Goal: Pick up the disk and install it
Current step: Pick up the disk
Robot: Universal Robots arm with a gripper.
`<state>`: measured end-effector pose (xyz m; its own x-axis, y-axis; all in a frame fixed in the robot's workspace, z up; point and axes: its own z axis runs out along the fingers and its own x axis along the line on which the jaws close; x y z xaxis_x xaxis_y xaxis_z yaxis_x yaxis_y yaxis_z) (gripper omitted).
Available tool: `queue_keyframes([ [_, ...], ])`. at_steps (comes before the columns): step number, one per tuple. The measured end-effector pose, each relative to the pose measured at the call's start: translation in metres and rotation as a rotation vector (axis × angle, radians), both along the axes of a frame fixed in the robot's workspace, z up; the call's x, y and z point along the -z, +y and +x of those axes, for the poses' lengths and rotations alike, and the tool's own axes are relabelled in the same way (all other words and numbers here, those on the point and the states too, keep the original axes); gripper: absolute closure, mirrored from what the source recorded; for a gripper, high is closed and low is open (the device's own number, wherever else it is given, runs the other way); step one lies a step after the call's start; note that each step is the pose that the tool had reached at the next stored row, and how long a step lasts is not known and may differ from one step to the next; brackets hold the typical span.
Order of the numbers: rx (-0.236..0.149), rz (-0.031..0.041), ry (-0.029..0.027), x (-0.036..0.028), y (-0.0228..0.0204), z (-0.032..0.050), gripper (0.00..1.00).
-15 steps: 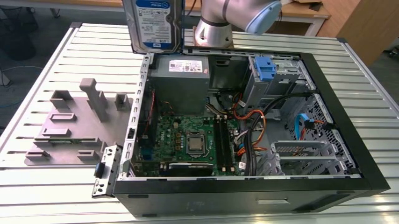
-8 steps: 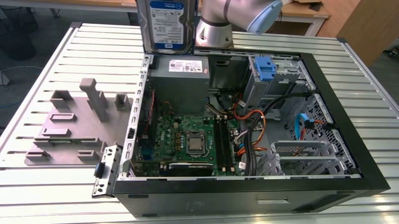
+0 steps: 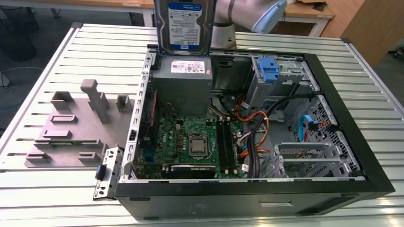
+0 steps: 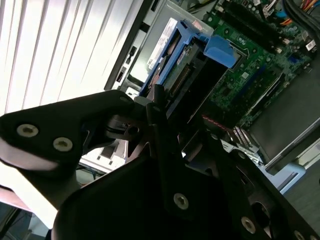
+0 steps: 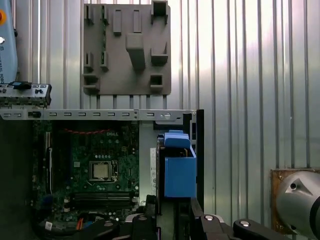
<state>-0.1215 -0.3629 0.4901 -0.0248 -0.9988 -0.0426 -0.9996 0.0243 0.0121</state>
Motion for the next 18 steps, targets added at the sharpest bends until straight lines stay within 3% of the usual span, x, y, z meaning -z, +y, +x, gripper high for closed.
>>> queue_keyframes([
  [9, 0.000, 0.0013, -0.0001, 0.0002, 0.0000, 0.0284, 0.65],
  [18, 0.000, 0.0182, -0.0001, 0.0006, 0.0000, 0.0515, 0.65],
])
